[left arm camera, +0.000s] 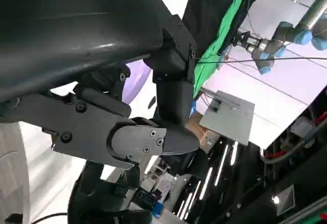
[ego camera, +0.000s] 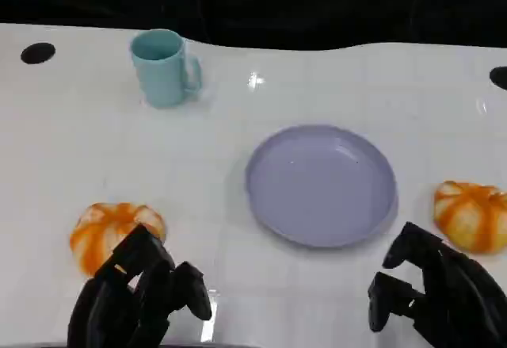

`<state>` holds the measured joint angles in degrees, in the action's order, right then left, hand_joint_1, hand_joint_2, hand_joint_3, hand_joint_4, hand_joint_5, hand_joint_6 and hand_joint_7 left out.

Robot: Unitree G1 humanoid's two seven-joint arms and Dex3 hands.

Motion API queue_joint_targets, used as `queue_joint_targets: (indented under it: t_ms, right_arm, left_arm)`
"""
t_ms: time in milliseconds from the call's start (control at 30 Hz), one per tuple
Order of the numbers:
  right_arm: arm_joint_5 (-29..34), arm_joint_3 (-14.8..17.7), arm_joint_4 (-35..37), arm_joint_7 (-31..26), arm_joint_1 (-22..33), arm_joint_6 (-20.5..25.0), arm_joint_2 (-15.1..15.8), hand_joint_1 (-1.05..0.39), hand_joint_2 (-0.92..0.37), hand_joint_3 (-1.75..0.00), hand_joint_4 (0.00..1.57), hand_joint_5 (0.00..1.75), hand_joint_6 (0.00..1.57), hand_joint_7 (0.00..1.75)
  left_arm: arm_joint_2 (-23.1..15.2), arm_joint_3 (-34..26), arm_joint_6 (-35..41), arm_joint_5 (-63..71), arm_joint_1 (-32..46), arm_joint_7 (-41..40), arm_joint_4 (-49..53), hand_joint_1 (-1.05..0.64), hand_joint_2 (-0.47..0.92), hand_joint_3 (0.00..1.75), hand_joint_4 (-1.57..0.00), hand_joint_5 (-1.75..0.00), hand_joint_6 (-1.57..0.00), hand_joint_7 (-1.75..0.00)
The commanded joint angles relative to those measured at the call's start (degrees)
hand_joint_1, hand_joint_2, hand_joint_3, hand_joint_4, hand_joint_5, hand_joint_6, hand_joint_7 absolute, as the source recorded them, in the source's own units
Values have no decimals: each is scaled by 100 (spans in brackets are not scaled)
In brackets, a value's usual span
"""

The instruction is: Grasp the bread from the table and place it into the plate.

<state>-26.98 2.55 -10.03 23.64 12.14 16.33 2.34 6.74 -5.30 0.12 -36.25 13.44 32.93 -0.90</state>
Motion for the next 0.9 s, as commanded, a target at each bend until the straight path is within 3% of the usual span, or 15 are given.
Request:
queue_joint_targets:
  t_ms: [33,600,633,700,733,800,833,900]
  right_arm:
    - [-60,37,-25,22,4,-22,37,-59,-91,-43,80,175,50,174]
    - [-68,35,-58,-14,17,24,35,-59,-91,-42,79,175,49,175]
    - [-68,31,-65,-19,19,27,31,-58,-92,-42,79,175,49,175]
    - [-49,18,-88,-53,28,31,19,-58,-92,-43,79,175,49,175]
    - [-42,12,-91,-59,29,24,17,-58,-92,-43,79,175,49,175]
    - [-35,4,-87,-61,29,7,14,-58,-92,-43,79,175,49,175]
    - [-41,5,-85,-62,28,13,15,-58,-92,-43,79,175,49,175]
    - [-66,14,-40,-31,7,12,15,-58,-92,-42,79,175,49,175]
  left_arm:
    - [-76,-36,34,-3,37,-2,-76,-55,92,32,-77,-175,-52,-169]
    - [-139,-20,-139,327,67,-143,-161,-54,92,32,-76,-175,-51,-169]
    - [-181,-4,-196,515,91,-249,-246,-57,92,27,-63,-174,-49,-147]
    - [-268,51,-570,1185,132,-539,-405,-58,92,21,-55,-171,-50,-127]
    - [-306,83,-760,1513,149,-676,-464,-57,92,16,-50,-149,-54,-95]
    - [-447,165,-1044,2177,198,-947,-648,-56,92,12,-47,-130,-58,-66]
    - [-546,204,-1160,2479,220,-1049,-751,-54,92,11,-44,-112,-57,-43]
    - [-846,265,-1334,3375,254,-1353,-1044,-52,92,12,-39,-94,-55,-23]
